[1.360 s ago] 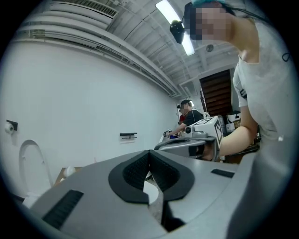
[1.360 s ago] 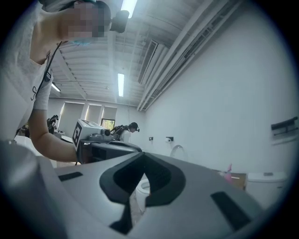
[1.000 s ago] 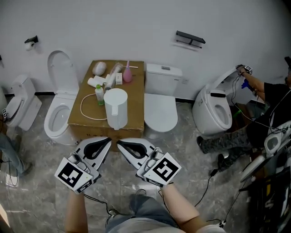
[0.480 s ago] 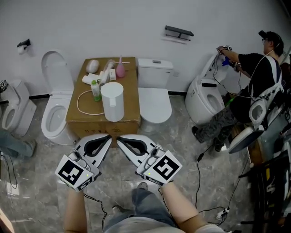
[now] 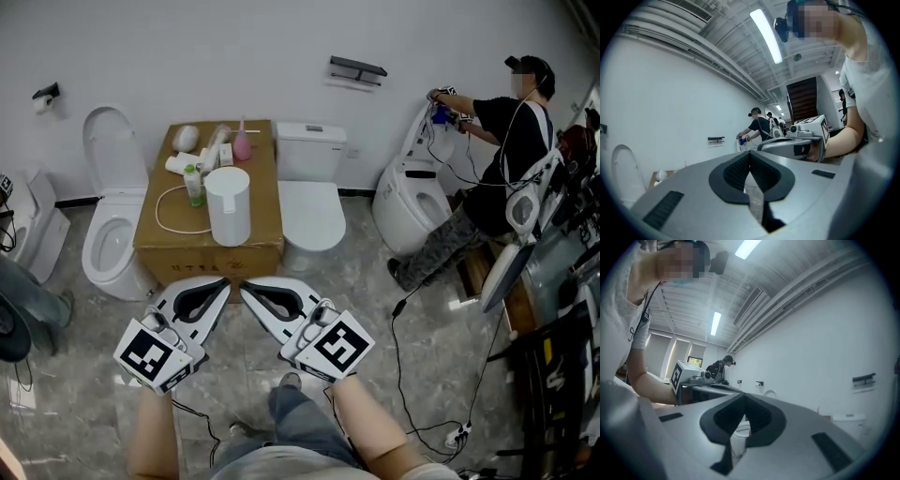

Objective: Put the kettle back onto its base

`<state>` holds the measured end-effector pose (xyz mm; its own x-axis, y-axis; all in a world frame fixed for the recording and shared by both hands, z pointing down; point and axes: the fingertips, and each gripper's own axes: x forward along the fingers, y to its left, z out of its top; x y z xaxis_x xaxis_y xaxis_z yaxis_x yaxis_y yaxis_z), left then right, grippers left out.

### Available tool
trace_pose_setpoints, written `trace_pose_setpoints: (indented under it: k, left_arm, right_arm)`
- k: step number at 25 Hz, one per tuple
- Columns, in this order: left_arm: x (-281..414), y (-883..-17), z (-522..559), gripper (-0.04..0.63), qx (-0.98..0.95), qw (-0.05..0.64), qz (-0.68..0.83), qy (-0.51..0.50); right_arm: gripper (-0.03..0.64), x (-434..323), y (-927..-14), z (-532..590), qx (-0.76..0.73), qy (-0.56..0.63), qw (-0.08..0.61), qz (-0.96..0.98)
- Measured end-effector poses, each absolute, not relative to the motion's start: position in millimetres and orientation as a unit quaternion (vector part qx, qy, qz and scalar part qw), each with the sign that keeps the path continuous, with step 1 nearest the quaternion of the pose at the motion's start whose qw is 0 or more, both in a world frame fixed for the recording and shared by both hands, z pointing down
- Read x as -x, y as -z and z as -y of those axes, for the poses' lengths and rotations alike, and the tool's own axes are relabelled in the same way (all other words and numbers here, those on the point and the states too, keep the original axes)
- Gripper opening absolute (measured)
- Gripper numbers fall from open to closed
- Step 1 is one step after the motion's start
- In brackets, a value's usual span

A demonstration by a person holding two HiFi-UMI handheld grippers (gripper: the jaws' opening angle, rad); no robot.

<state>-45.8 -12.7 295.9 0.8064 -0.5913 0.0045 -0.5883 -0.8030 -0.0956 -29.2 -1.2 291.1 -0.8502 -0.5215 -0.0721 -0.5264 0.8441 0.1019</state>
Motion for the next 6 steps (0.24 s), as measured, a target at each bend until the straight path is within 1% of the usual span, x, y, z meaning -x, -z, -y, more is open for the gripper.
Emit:
trace_pose_setpoints:
  k: [6]
  left_arm:
    - [46.7,-295.3,4.6,0.009,0.949,0.045,-0.311,0.017]
  right_arm:
    - [0.008,31.4,-289.0,-7.0,0.270,-0.058,0.021,-0.961]
